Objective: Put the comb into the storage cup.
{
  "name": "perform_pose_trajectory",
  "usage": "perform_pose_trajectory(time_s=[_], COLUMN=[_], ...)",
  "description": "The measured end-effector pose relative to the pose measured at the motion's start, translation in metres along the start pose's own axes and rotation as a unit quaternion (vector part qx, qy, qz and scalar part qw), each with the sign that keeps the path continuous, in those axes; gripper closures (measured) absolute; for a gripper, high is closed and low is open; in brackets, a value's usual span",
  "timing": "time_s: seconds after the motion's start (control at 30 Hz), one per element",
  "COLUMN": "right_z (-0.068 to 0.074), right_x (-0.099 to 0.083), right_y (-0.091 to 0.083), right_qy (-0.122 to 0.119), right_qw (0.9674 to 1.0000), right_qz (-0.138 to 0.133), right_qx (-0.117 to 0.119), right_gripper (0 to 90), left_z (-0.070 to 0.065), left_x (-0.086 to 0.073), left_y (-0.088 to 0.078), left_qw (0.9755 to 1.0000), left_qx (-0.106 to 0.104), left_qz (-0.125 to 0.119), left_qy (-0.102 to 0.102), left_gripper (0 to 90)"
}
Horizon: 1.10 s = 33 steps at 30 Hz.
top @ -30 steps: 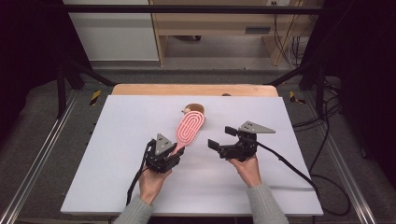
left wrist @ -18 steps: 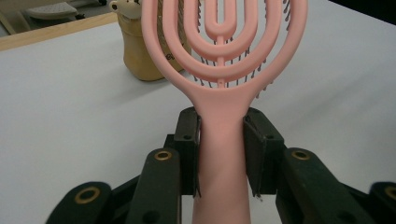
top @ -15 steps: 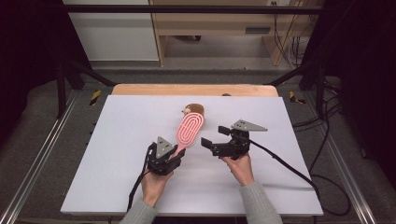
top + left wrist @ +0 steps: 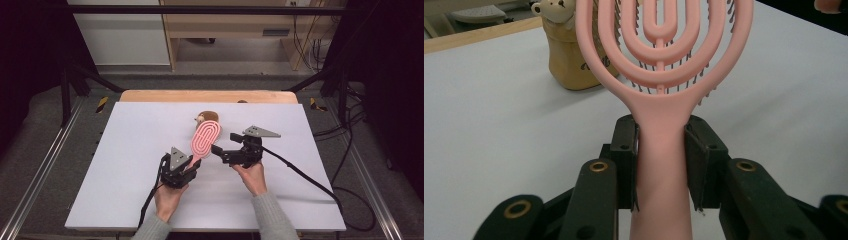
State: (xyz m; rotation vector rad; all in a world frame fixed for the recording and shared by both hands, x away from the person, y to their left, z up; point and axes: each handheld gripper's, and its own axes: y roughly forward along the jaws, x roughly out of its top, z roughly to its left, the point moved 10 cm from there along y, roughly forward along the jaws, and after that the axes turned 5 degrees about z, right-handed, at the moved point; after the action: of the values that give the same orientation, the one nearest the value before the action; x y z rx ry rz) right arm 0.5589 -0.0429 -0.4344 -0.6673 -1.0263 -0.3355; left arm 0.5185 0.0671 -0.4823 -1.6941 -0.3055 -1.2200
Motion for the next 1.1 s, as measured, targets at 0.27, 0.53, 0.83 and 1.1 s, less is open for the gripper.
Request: perform_pose_trajectory(time_s=[0.27, 0.53, 0.83, 1.1], right_z=[0.005, 0.005, 0.005, 0.008], right_x=[0.002, 0.002, 0.001, -0.001], right_y=[0.009, 0.012, 0.013, 0.012], right_qy=[0.002, 0.007, 0.005, 0.025], right_qw=[1.0, 0.9998, 0.9997, 0.9985], right_qz=[0.006, 0.014, 0.02, 0.036], right_qx=[0.004, 0.008, 0.012, 0.033], right_gripper=[5.6, 12.2, 27.6, 38.6], left_z=[-0.007, -0.016, -0.024, -0.028], left_x=[0.003, 0.009, 0.011, 0.012], left_y=[0.0, 0.0, 0.001, 0.001], left_qw=[1.0, 0.9998, 0.9996, 0.9995], left_qx=[0.0, -0.005, -0.011, -0.01], left_qz=[-0.005, -0.013, -0.019, -0.024], left_qy=[0.007, 0.012, 0.016, 0.02], left_gripper=[68.9, 68.9, 68.9, 68.9])
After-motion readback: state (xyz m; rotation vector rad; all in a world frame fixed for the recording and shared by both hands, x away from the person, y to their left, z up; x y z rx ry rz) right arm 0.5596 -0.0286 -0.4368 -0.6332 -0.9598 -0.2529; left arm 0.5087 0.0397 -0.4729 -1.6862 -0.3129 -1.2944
